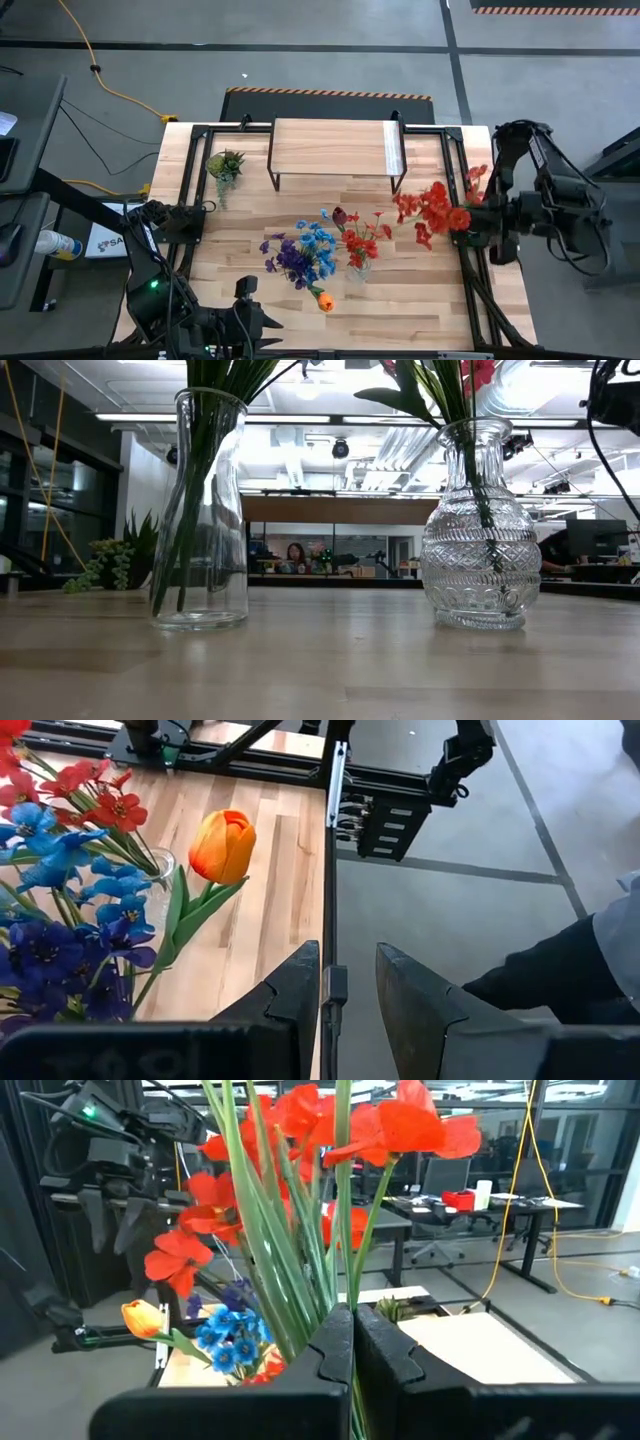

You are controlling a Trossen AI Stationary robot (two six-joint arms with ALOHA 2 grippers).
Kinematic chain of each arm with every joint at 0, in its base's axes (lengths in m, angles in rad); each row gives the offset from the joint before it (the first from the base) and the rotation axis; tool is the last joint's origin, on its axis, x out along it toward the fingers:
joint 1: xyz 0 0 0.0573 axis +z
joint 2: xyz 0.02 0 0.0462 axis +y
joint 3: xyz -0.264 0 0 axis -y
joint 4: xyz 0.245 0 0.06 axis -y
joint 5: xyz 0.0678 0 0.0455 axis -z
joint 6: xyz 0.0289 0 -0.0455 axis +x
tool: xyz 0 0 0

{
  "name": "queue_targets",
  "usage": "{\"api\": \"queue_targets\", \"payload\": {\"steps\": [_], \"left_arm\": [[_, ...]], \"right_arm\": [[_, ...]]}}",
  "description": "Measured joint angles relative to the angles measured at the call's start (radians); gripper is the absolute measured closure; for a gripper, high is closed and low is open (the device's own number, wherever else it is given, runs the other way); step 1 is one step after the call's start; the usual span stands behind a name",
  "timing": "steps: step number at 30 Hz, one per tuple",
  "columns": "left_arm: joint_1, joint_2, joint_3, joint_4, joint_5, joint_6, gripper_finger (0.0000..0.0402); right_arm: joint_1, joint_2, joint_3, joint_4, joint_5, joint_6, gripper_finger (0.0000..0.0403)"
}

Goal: Pick and place flowers into a vace then onto a shelf
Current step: Put the orange flowers into the right transparent flower vase

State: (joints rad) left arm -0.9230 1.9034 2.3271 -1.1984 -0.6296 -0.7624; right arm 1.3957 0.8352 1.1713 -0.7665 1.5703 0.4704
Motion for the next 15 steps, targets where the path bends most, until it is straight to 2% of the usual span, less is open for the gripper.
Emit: {"api": "queue_targets", "payload": {"steps": [8,15], "left_arm": [[0.0,0.0,0.0,0.0,-0.031,-0.002,0.0268],[0.0,0.0,0.0,0.004,-0.063,-0.006,0.0268]], "right_arm": [[0.0,-0.077,-0.011,-0.148,0.0,0.079,0.0403],[0.0,-0.179,-0.085,-0.164,0.0,0.091,0.0403]]}}
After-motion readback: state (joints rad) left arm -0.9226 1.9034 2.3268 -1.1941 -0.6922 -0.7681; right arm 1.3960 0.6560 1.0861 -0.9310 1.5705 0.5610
